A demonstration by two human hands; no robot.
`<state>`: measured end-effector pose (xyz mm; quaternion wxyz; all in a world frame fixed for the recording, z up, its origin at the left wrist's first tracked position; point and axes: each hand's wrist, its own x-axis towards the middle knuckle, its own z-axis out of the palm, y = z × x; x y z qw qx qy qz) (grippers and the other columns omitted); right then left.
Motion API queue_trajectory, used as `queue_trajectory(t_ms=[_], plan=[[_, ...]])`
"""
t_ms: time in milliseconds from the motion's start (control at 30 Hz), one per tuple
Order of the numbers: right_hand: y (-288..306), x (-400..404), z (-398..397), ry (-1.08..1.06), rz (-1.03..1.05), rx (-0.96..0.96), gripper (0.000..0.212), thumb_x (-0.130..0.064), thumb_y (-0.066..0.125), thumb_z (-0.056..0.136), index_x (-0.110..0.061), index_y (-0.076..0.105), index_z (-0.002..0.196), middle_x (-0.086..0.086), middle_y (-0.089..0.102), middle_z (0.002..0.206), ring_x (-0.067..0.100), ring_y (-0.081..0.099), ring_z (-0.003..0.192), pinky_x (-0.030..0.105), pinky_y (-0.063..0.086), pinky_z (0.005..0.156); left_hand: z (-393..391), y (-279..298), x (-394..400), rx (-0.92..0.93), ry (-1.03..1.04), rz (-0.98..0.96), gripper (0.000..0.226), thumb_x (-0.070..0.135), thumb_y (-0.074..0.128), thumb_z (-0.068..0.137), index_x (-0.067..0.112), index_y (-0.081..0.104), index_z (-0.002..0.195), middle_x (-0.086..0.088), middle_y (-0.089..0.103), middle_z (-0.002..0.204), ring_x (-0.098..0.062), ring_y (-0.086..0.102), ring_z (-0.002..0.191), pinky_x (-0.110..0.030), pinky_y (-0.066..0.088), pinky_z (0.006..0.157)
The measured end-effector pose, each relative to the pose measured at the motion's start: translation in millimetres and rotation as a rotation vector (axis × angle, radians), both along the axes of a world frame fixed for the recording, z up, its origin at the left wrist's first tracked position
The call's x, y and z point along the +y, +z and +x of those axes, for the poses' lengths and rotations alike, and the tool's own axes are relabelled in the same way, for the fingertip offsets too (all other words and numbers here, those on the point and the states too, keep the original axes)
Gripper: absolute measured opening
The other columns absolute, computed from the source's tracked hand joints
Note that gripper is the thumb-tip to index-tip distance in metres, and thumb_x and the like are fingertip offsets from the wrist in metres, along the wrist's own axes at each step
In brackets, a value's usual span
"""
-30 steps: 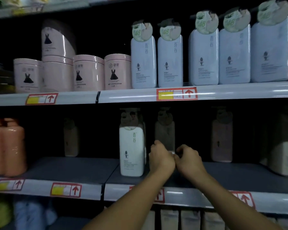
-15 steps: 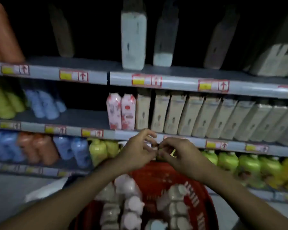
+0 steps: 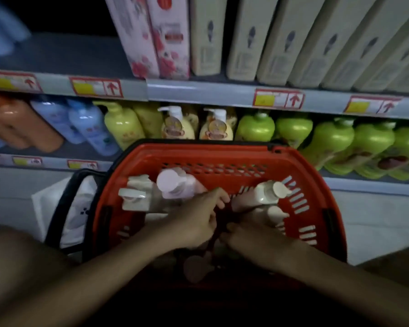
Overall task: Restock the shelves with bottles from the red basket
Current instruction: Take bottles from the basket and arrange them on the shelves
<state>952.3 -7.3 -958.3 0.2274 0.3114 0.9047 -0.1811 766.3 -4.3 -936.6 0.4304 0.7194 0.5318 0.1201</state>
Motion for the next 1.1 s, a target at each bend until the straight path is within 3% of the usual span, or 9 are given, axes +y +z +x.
queue_trajectory(t_ms=[100,200,333,433,533,700,800,967,1100], plan=[[-10,0,2,0.105,0.086,0.002,0.037,-0.030,0.038,0.090,-0.013,0.066,0.107,0.015,0.066,0.105,0.037,0.070,0.086,0.049,0.055,0.070,1,-8,-3,0.065,-0.010,0.017,0.048,0.001,0.048,0.086,0.028,0.050,0.125,0.015,0.058,0.108,-0.004,0.058,0.100,-0.032,0.052,0.092],[-3,1,3,0.135,0.134,0.029,0.051,-0.037,0.025,0.090,-0.012,0.064,0.113,0.015,0.063,0.114,0.037,0.068,0.095,0.046,0.052,0.075,-3,-12,-9,0.126,-0.077,0.003,0.050,0.002,0.051,0.083,0.026,0.048,0.128,0.009,0.058,0.116,-0.007,0.056,0.111,-0.034,0.049,0.097],[8,4,-5,0.086,0.064,-0.016,0.033,-0.035,0.047,0.099,-0.016,0.061,0.122,0.010,0.060,0.123,0.032,0.063,0.109,0.039,0.048,0.083,0,-13,-16,0.137,-0.131,0.014,0.054,0.007,0.051,0.084,0.021,0.043,0.136,0.001,0.058,0.128,-0.012,0.054,0.118,-0.036,0.045,0.100],[25,8,2,-0.172,0.122,0.133,0.032,-0.048,0.057,0.087,-0.020,0.068,0.098,0.005,0.070,0.099,0.027,0.069,0.093,0.036,0.052,0.076,2,-11,-20,0.129,-0.132,0.104,0.057,0.010,0.054,0.084,0.016,0.042,0.140,-0.002,0.056,0.126,-0.016,0.051,0.120,-0.024,0.040,0.098],[56,16,6,-0.532,0.275,0.331,0.058,-0.072,0.049,0.062,-0.018,0.067,0.074,0.002,0.070,0.072,0.023,0.067,0.072,0.037,0.051,0.070,4,-9,-24,0.081,-0.093,0.165,0.077,0.021,0.068,0.081,0.017,0.032,0.149,0.000,0.050,0.140,-0.011,0.046,0.128,-0.019,0.037,0.104],[99,22,10,-0.915,0.313,0.612,0.060,-0.067,0.057,0.055,-0.008,0.061,0.054,0.010,0.060,0.050,0.023,0.059,0.049,0.037,0.047,0.049,19,-8,-23,-0.076,-0.065,0.180,0.114,0.043,0.085,0.069,0.030,0.012,0.156,0.012,0.035,0.155,-0.002,0.033,0.143,-0.025,0.036,0.114],[112,20,6,-1.002,0.360,0.674,0.055,-0.054,0.072,0.062,-0.001,0.060,0.054,0.019,0.057,0.050,0.025,0.054,0.044,0.034,0.040,0.045,26,-8,-24,-0.066,0.034,0.281,0.113,0.043,0.086,0.068,0.031,0.016,0.156,0.015,0.039,0.154,0.000,0.038,0.139,-0.017,0.038,0.109],[123,26,-15,-1.032,0.433,0.744,0.060,-0.054,0.075,0.067,0.002,0.057,0.058,0.022,0.055,0.054,0.029,0.048,0.047,0.039,0.041,0.048,37,-12,-28,-0.256,0.382,0.283,0.080,0.036,0.083,0.068,0.039,0.041,0.135,0.015,0.068,0.119,-0.004,0.065,0.109,-0.040,0.057,0.083],[139,38,-7,-1.184,0.061,1.001,0.067,-0.058,0.059,0.090,0.008,0.061,0.082,0.029,0.058,0.067,0.028,0.052,0.048,0.036,0.043,0.054,23,7,-7,-0.469,0.438,0.165,0.068,0.019,0.087,0.057,0.031,0.054,0.116,0.011,0.072,0.105,-0.009,0.069,0.097,-0.037,0.058,0.078]])
